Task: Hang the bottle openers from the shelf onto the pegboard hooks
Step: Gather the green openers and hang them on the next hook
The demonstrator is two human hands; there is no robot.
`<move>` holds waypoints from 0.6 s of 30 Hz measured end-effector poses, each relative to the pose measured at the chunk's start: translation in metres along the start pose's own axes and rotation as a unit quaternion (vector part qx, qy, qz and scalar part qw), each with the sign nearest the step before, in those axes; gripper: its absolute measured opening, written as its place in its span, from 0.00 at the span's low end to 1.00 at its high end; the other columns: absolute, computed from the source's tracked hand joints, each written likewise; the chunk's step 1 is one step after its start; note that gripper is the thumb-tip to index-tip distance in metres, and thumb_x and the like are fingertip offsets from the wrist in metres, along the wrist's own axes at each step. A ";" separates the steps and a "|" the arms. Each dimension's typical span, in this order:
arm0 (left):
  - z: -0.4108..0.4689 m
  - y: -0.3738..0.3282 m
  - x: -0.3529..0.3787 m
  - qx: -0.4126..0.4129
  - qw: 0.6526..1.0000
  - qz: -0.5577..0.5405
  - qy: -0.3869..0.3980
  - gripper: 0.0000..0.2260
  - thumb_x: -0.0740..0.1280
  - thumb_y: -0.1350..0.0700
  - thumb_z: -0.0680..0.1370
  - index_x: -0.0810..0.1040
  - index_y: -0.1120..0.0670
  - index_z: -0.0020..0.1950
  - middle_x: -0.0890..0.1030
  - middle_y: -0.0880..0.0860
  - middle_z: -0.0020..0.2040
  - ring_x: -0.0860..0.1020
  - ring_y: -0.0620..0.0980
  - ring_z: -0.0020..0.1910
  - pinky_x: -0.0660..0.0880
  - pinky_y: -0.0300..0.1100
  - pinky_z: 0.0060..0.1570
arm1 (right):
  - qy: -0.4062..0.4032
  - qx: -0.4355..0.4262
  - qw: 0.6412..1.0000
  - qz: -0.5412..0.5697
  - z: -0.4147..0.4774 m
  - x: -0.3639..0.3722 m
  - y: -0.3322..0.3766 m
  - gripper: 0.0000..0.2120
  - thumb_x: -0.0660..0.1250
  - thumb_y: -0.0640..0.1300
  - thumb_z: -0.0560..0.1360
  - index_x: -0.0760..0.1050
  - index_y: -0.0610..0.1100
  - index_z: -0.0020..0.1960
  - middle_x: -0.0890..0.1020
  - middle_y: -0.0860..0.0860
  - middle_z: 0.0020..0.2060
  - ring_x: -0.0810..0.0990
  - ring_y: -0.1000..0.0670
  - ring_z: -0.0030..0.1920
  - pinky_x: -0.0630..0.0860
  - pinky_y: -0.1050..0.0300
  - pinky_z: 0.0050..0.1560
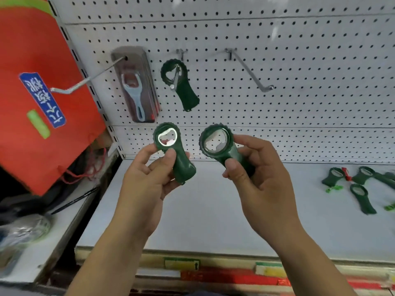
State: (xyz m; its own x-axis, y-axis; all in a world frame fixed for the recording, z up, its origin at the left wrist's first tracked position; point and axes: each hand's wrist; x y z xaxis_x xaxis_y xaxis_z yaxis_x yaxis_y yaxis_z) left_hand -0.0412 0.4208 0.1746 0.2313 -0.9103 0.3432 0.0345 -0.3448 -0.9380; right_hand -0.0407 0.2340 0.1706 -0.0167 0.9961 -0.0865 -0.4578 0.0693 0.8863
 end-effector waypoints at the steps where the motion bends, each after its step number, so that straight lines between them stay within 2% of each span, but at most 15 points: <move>1: 0.002 -0.004 -0.005 0.005 1.000 0.001 -0.003 0.12 0.67 0.58 0.79 0.76 0.52 0.63 0.87 0.58 0.51 0.86 0.51 0.47 0.81 0.40 0.40 | -0.003 -0.013 1.000 0.003 0.004 0.007 0.006 0.15 0.69 0.45 0.79 0.74 0.63 0.60 0.81 0.58 0.44 0.83 0.48 0.44 0.81 0.49 0.51; 4: 0.009 -0.013 -0.017 0.020 1.000 0.010 0.004 0.14 0.68 0.59 0.79 0.76 0.51 0.64 0.87 0.56 0.53 0.86 0.51 0.46 0.81 0.41 0.40 | -0.010 -0.063 0.998 -0.002 0.016 0.026 0.024 0.14 0.66 0.46 0.80 0.73 0.58 0.63 0.81 0.59 0.45 0.83 0.47 0.43 0.81 0.52 0.50; 7: 0.012 -0.019 -0.026 0.032 0.999 0.009 0.014 0.20 0.69 0.61 0.77 0.74 0.48 0.68 0.87 0.55 0.54 0.86 0.52 0.48 0.82 0.43 0.41 | -0.027 -0.111 0.993 -0.002 0.029 0.038 0.040 0.14 0.65 0.42 0.81 0.72 0.54 0.64 0.80 0.59 0.44 0.82 0.48 0.42 0.80 0.54 0.48; 9: 0.012 -0.021 -0.030 0.040 0.999 0.014 0.023 0.24 0.71 0.59 0.73 0.74 0.45 0.68 0.86 0.55 0.55 0.86 0.53 0.51 0.82 0.46 0.43 | -0.041 -0.124 0.991 -0.005 0.037 0.044 0.044 0.14 0.65 0.40 0.82 0.72 0.53 0.64 0.79 0.56 0.43 0.81 0.49 0.40 0.79 0.56 0.46; 14: 0.011 -0.025 -0.040 0.043 0.999 0.016 0.028 0.26 0.72 0.57 0.70 0.76 0.45 0.68 0.87 0.55 0.54 0.85 0.54 0.54 0.83 0.48 0.44 | -0.055 -0.092 0.994 -0.021 0.051 0.057 0.040 0.14 0.66 0.39 0.82 0.74 0.54 0.63 0.79 0.50 0.43 0.79 0.52 0.39 0.78 0.58 0.45; 18: 0.010 -0.028 -0.045 0.047 0.998 0.037 0.014 0.19 0.70 0.57 0.75 0.77 0.46 0.66 0.87 0.55 0.51 0.86 0.53 0.52 0.83 0.50 0.46 | -0.066 -0.046 0.995 -0.056 0.061 0.066 0.030 0.12 0.68 0.42 0.81 0.77 0.53 0.62 0.83 0.52 0.46 0.81 0.47 0.44 0.81 0.47 0.50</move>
State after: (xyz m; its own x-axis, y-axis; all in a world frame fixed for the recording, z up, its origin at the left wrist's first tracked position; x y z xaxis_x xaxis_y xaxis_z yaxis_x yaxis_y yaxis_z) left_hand -0.0429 0.4737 0.1853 0.2088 -0.9389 0.2735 0.1093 -0.2555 -0.9606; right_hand -0.0018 0.3050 0.2192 0.1537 0.9812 -0.1163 -0.5294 0.1812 0.8288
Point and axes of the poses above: each hand's wrist, its own z-axis towards the middle knuckle, its own x-axis out of the palm, y = z × x
